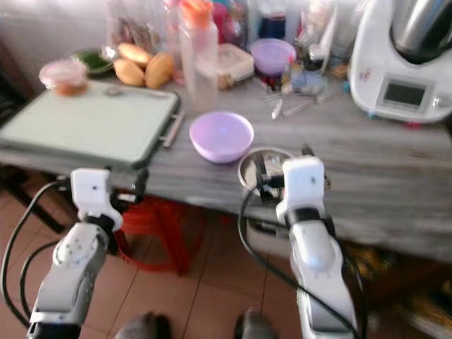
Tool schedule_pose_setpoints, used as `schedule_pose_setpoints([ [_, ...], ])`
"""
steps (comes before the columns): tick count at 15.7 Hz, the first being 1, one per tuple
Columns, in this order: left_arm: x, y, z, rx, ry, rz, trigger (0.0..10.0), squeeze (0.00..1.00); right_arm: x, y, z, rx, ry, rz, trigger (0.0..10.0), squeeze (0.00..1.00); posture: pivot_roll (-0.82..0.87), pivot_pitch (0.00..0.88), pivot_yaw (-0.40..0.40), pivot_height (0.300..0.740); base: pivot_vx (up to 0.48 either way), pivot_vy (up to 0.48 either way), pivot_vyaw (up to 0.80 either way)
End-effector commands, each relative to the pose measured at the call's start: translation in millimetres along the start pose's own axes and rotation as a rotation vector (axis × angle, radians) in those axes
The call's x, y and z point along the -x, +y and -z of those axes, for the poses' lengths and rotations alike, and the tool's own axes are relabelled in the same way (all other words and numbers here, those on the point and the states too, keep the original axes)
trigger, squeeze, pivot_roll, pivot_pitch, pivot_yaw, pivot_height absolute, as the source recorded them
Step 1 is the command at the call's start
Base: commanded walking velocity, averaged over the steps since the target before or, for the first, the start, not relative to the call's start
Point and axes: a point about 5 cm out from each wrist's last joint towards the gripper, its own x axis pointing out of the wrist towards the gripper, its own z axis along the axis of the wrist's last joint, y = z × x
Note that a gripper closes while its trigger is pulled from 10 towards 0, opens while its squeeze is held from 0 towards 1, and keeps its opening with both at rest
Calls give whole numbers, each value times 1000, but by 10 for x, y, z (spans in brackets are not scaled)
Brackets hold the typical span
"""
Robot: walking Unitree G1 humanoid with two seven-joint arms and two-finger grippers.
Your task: Setting the table
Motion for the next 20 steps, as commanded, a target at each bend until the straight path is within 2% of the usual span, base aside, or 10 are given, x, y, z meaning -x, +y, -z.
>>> schedule_pose_setpoints([
  [1,15,6,16,1,11,-5,10000,0,-28,-40,8,-8,1,25,10000,0,-57,0,23,740,-315,0,0],
  [3,10,12,8,1,9,-6,10000,0,-31,-148,71,35,29,86,10000,0,-56,0,24,740,-315,0,0],
  [6,12,10,11,0,11,-4,10000,0,-25,-193,129,9,66,122,10000,0,-57,0,26,740,-315,0,0],
  [10,1,16,-22,0,-4,-11,10000,0,0,-219,253,27,106,116,10000,0,-30,0,25,740,-308,0,0],
  [12,-13,40,-43,-6,-22,-22,10000,0,2,-245,358,6,135,48,10000,0,-18,0,32,740,-274,0,0],
  [15,-45,17,-31,-6,-19,-17,10000,0,-68,-321,473,30,173,40,10000,0,-24,0,49,740,0,0,0],
  [16,-44,10,-4,1,-12,-11,10000,0,-87,-259,501,42,186,9,10000,0,-32,0,55,740,0,0,0],
  [18,-21,-45,100,69,53,41,10000,0,-94,-153,538,123,169,25,10000,0,-67,0,84,740,0,0,0],
  [19,-10,-40,105,53,45,36,10000,0,-71,-51,499,89,134,-43,10000,0,-75,0,89,740,0,0,0],
  [20,1,-17,101,74,40,8,10000,0,-48,-56,459,128,101,20,10000,0,-76,0,86,740,0,0,0],
])
